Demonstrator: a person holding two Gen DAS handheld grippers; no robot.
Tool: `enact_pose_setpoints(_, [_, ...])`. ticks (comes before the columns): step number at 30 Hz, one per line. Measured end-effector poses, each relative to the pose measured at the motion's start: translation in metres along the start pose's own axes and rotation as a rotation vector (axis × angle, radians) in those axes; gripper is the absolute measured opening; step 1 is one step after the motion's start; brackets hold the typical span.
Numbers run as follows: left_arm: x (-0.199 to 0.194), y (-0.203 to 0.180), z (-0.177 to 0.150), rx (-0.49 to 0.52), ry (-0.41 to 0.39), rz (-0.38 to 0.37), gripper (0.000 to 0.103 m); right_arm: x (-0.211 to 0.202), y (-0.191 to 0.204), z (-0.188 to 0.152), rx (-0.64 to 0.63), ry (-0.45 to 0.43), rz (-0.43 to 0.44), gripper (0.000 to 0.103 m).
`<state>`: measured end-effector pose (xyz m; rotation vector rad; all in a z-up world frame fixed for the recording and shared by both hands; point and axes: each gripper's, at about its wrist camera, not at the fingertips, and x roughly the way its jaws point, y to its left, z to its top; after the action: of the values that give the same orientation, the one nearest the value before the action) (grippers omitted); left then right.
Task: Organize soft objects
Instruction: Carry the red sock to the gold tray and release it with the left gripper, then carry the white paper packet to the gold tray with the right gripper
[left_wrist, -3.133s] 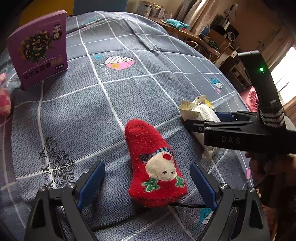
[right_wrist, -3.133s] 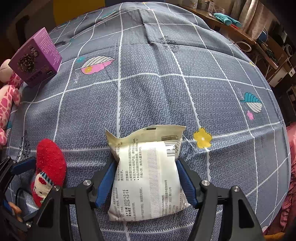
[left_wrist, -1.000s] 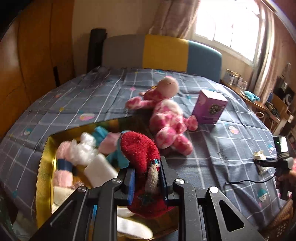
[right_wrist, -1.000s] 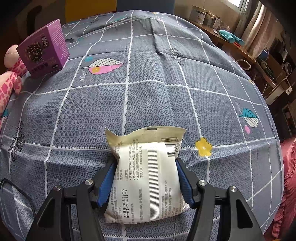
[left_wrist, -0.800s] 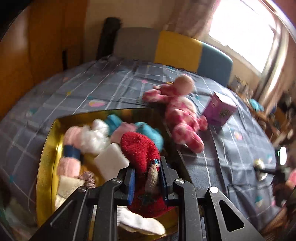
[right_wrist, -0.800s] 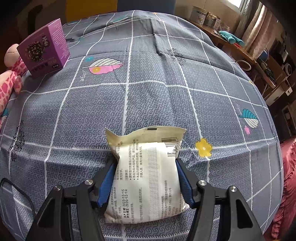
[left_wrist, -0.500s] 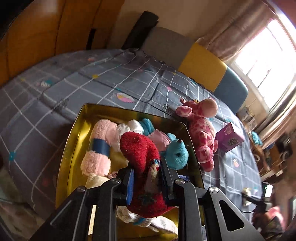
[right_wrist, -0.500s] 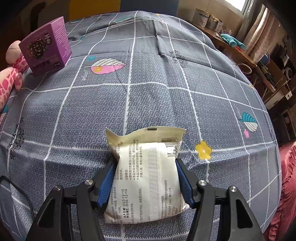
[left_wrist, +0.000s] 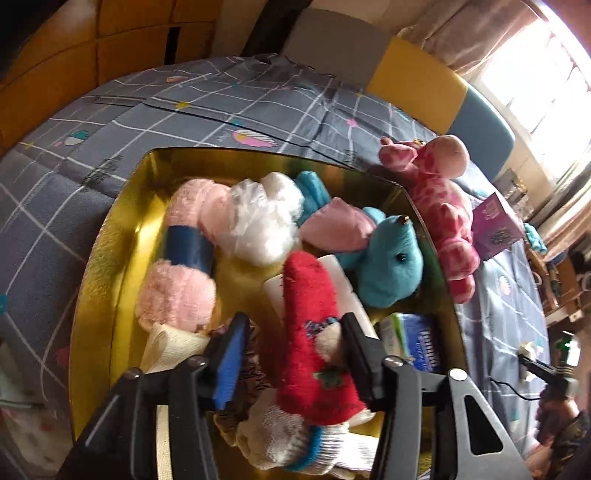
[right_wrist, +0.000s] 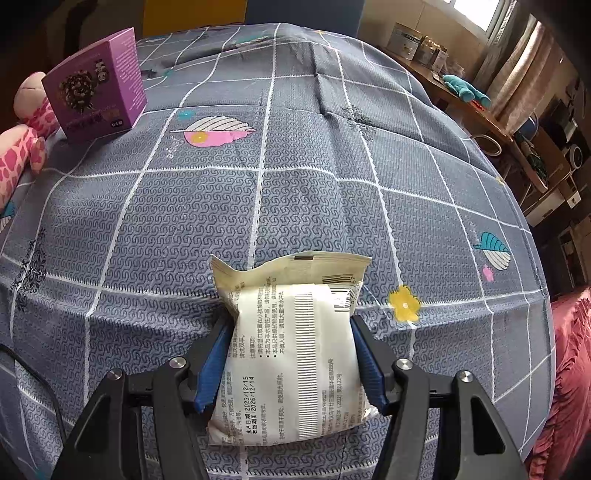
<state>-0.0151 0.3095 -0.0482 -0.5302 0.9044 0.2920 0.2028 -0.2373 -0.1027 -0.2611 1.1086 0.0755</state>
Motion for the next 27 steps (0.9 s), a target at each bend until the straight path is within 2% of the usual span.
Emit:
enact_pose_setpoints(5, [-0.010, -0.004, -0.008, 0.044, -0.068, 0.089, 0.080, 0.000, -0.001, 0.000, 0.009, 0.006, 0.003, 0.063])
enact_pose_setpoints(10, [-0.031, -0.015, -0.012, 0.114, -0.186, 0.231, 0.084, 0.001, -0.002, 0.002, 0.011, 0.008, 0.004, 0.063])
enact_pose_setpoints(13, [-0.042, -0.021, -0.014, 0.138, -0.233, 0.285, 0.101, 0.001, -0.002, 0.002, 0.010, 0.008, 0.003, 0.063])
enact_pose_setpoints(18, [-0.060, -0.032, -0.018, 0.147, -0.288, 0.279, 0.103, 0.000, 0.000, 0.002, -0.007, 0.002, -0.011, 0.063])
enact_pose_setpoints(27, [-0.072, -0.052, -0.025, 0.170, -0.313, 0.315, 0.103, -0.002, 0.004, 0.000, -0.015, -0.001, -0.023, 0.063])
